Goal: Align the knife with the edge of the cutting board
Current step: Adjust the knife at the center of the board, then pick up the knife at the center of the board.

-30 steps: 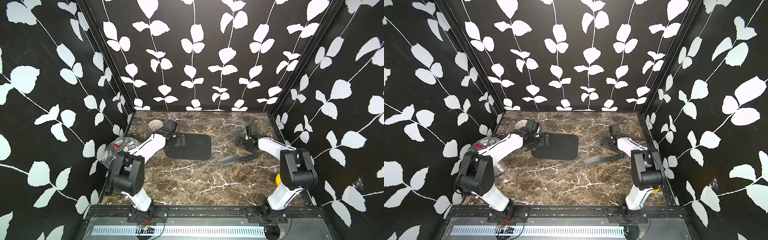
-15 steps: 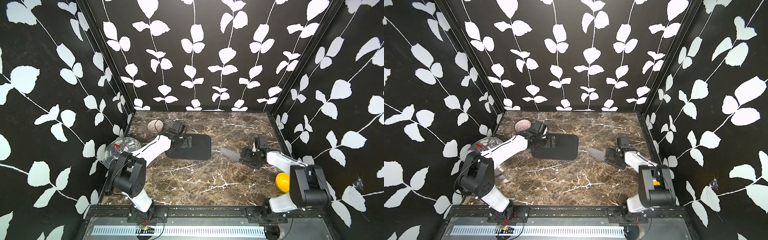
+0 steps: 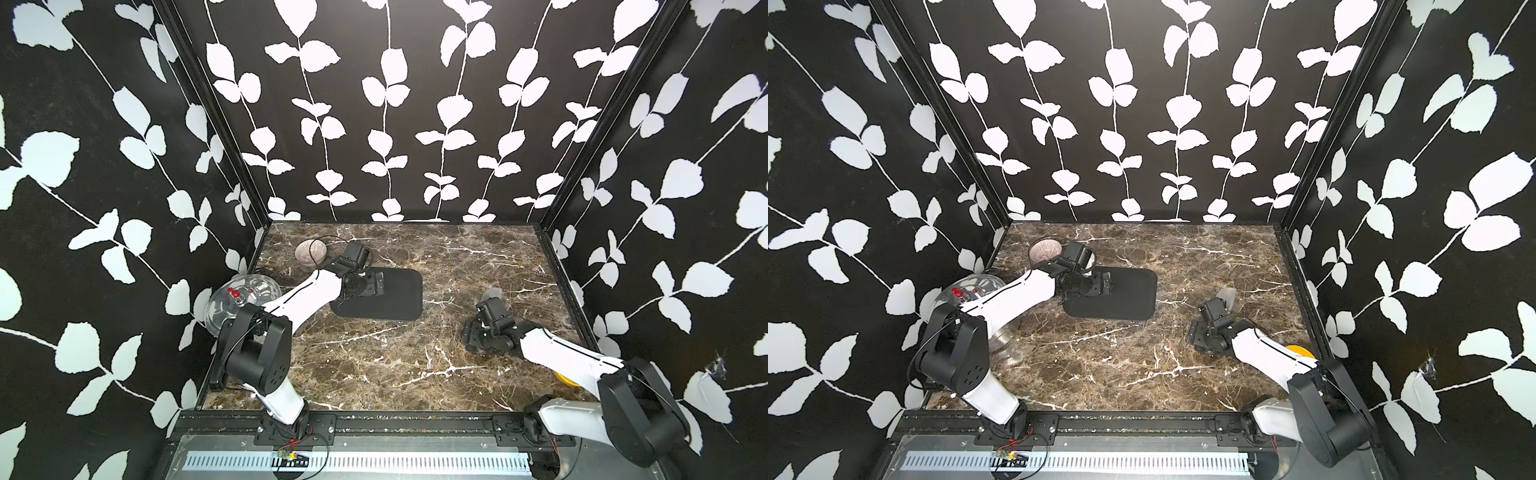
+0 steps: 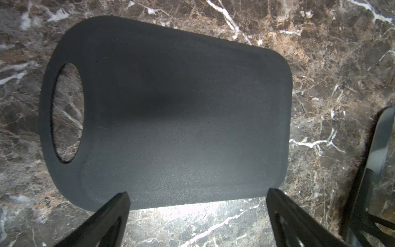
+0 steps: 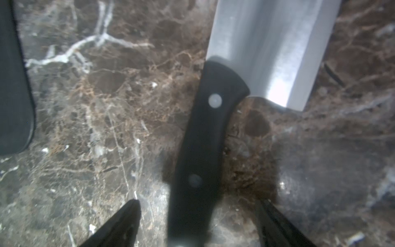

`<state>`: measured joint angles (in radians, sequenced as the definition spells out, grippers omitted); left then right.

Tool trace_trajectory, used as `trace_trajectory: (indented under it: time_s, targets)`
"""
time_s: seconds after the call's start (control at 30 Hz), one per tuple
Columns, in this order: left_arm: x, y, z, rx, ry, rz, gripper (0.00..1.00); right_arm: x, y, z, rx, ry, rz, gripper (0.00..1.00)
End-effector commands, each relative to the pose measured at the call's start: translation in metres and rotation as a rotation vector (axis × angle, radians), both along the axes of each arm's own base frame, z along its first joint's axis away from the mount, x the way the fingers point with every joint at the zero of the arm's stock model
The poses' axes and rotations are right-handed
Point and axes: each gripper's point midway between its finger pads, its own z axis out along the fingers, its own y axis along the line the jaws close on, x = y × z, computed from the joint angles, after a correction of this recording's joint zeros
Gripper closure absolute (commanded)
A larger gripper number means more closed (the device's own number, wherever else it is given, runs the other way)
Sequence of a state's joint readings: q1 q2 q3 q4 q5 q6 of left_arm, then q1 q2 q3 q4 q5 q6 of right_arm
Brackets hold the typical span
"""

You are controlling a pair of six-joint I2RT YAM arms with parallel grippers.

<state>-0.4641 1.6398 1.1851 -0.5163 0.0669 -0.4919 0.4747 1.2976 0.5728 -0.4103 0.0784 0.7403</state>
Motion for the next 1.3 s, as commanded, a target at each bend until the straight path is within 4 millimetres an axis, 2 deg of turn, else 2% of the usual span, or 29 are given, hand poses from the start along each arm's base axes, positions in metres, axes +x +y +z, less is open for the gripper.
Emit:
trace_trajectory:
  time_s: [0.0,0.07,0.13,0.17,0.4,0.57,0.93,1.1,1.27]
  targets:
    - [-0.005,0.001,0.012,-0.01,-0.017,-0.015,0.02,0.004,-0.009,-0.009,-0.106,0.046,-0.04,0.26]
    - [-0.008,0.003,0.012,-0.008,-0.018,-0.011,0.02,0.012,-0.007,-0.011,-0.131,0.062,-0.04,0.47]
    - [-0.01,0.004,0.013,-0.008,-0.022,-0.008,0.02,0.019,-0.005,-0.014,-0.143,0.075,-0.05,0.59]
    - [-0.011,0.005,0.014,-0.009,-0.024,-0.006,0.01,0.021,-0.003,-0.015,-0.146,0.082,-0.056,0.62]
    - [-0.019,0.013,0.017,0.004,-0.034,0.01,0.02,0.022,-0.002,-0.017,-0.131,0.07,-0.069,0.62]
    - [-0.021,0.026,0.018,0.027,-0.07,0.075,0.02,0.028,-0.001,-0.018,-0.126,0.077,-0.067,0.6]
    - [-0.027,0.029,0.025,-0.003,-0.113,0.1,0.02,0.051,-0.009,-0.009,-0.124,0.056,-0.135,0.54]
    - [-0.028,0.03,0.024,-0.001,-0.103,0.11,0.02,0.058,-0.017,-0.011,-0.146,0.071,-0.179,0.54]
    - [-0.028,0.036,0.025,0.029,-0.098,0.127,0.02,0.066,-0.022,-0.01,-0.135,0.077,-0.248,0.59]
